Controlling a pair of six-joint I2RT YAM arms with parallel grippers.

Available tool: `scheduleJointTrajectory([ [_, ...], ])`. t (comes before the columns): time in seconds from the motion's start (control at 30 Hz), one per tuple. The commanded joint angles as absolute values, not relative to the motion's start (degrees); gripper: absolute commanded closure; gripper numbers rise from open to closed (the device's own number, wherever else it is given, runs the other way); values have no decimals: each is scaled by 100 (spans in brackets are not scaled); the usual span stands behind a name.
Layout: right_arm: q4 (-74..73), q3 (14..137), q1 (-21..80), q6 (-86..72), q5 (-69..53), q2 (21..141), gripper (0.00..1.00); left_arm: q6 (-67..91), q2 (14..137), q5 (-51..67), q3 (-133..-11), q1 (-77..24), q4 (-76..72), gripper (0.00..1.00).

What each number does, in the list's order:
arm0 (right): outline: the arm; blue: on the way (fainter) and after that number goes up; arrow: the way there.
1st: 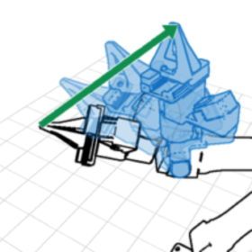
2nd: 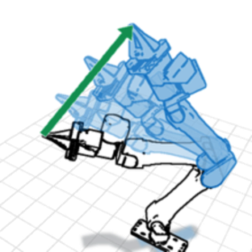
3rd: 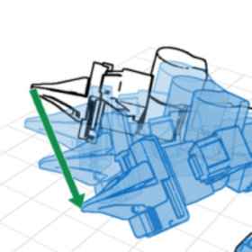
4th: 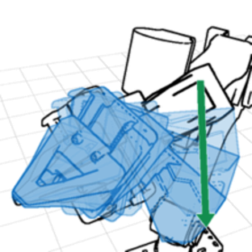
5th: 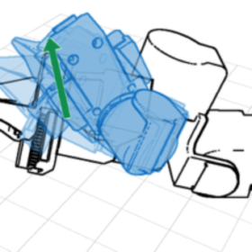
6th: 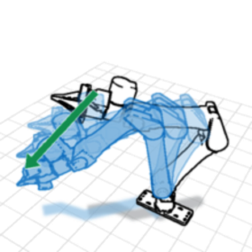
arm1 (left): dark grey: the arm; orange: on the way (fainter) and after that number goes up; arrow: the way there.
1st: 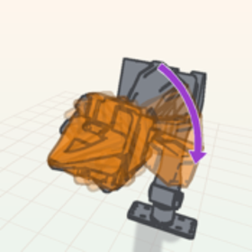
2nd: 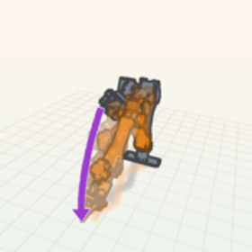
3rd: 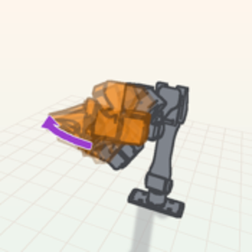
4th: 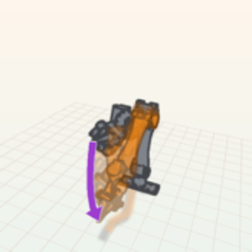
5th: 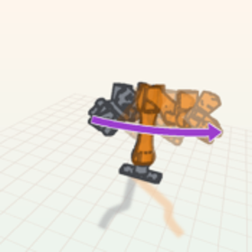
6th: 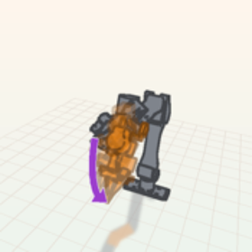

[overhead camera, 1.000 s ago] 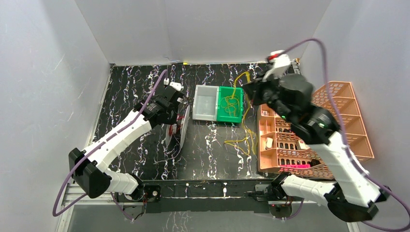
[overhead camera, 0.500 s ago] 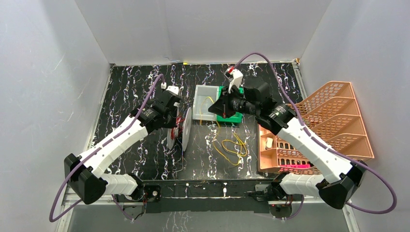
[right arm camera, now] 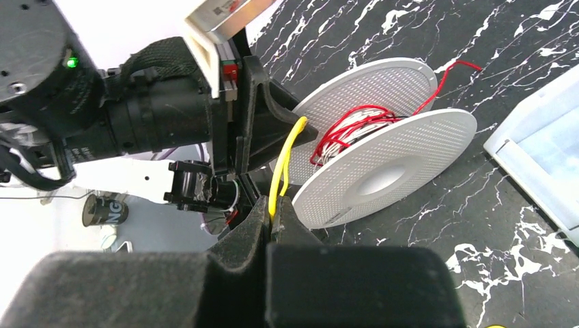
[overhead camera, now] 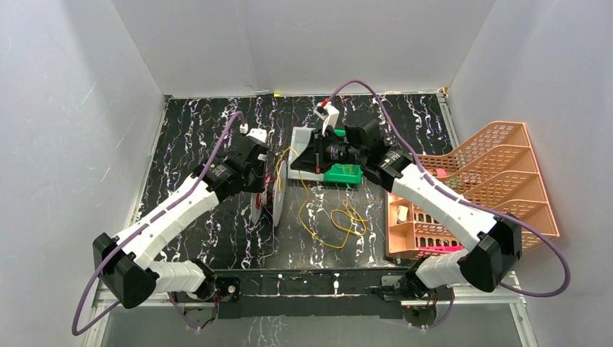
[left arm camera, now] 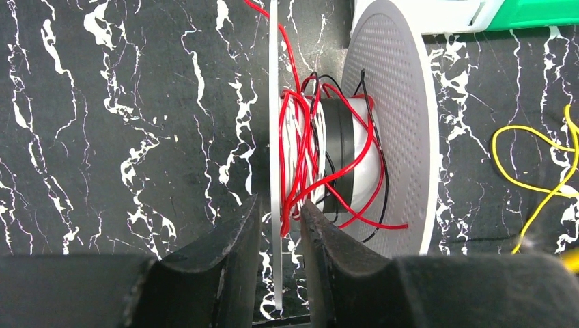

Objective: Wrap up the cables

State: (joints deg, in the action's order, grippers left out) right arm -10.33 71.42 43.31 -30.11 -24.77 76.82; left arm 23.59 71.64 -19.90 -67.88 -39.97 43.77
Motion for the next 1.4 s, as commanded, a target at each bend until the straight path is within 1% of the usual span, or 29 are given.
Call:
scheduleJointTrajectory([
  [0.0, -448, 7172, 4388, -3193, -2689, 7843, 100, 2312, 6848, -1953, -6793, -4017, 4423, 72],
  [0.17, -374, 7251, 4423, -3251, -2694, 8103, 100, 2319, 6634, -1993, -6802, -4012, 4402, 67],
  [0.33, -290, 7387, 4482, -3362, -2706, 8444, 100, 2329, 6344, -1952, -6786, -4017, 4278, 60],
  [0.57, 15, 7429, 4618, -3685, -2743, 8728, 100, 2271, 6101, -1940, -6684, -4017, 4047, 44],
  [0.7, 174, 7364, 4656, -3896, -2707, 8782, 100, 2241, 6052, -1868, -6535, -4017, 3857, 39],
  [0.9, 534, 7239, 4680, -4217, -2829, 8815, 100, 2250, 6138, -1698, -6385, -4017, 3662, 37],
  [1.37, 826, 6928, 4691, -4595, -2755, 8929, 100, 2107, 6320, -1814, -6071, -4008, 3471, 44],
])
